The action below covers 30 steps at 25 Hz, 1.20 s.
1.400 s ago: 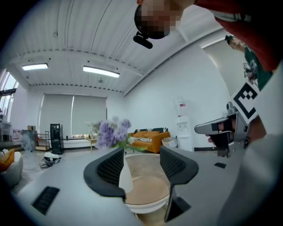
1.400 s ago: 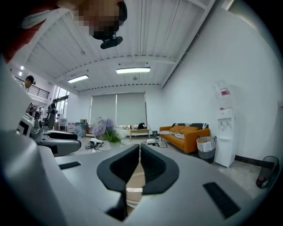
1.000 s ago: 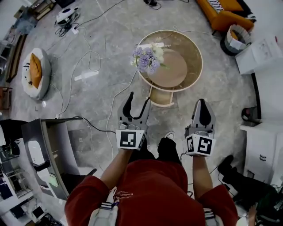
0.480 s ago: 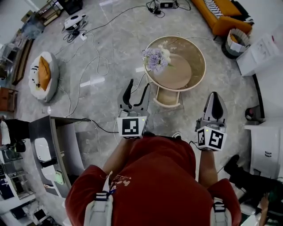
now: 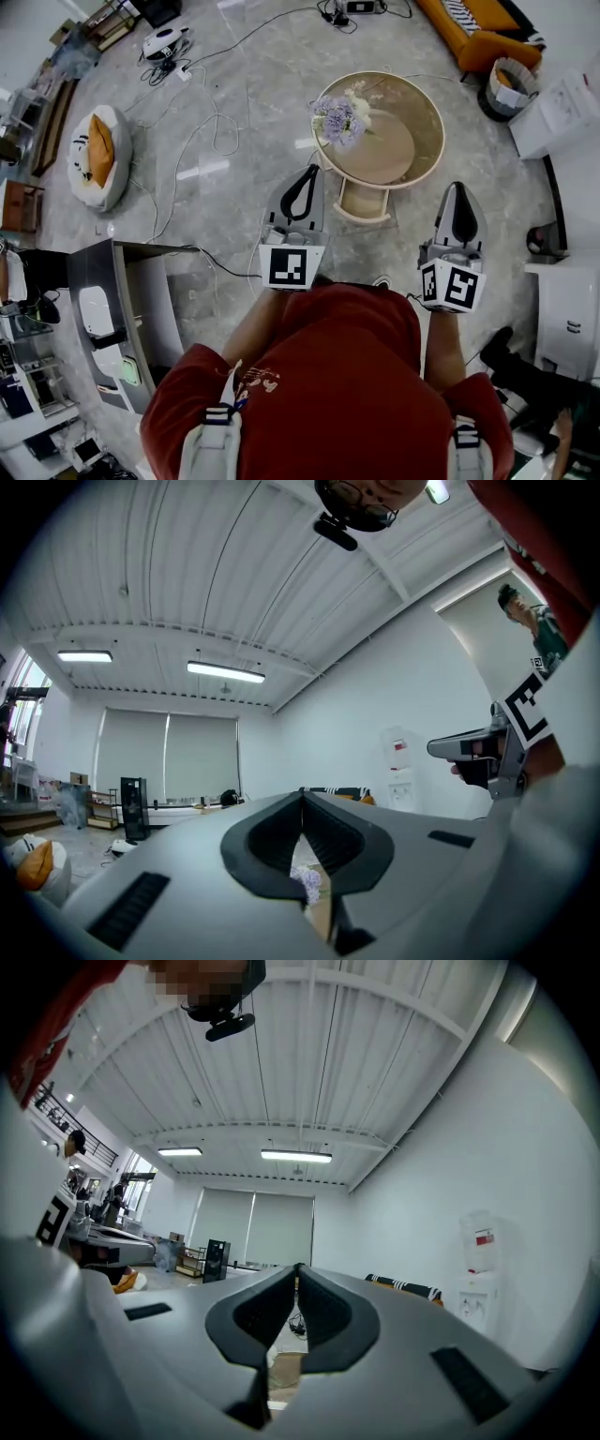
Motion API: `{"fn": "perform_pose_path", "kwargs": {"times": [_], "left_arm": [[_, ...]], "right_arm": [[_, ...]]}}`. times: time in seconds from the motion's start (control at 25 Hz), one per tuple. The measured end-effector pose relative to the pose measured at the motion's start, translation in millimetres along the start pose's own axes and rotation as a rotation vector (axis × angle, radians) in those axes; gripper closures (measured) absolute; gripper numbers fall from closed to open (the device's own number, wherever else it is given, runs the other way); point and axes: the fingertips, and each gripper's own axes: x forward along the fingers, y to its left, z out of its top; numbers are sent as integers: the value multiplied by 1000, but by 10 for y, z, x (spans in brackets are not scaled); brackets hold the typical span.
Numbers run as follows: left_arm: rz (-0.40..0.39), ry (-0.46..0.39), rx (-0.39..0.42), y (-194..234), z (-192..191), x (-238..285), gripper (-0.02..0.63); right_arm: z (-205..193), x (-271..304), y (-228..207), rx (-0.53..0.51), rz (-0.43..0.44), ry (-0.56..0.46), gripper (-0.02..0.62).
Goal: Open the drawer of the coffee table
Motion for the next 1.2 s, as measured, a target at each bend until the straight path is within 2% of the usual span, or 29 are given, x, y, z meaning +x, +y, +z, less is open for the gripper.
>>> {"fn": "perform_pose_path", "kwargs": {"times": [0.16,0.44,1.2], "left_arm": [[-14,6,19,-69,-12,8,592],[-11,17,-1,-128,-57,43,591],[9,21,2,-242,-92,240,591]], "right_arm": [[-8,22,77,-15,20,2,571],[-97,82,63,0,31,26,571],[-206,247,-165,-5,42,30,571]]}}
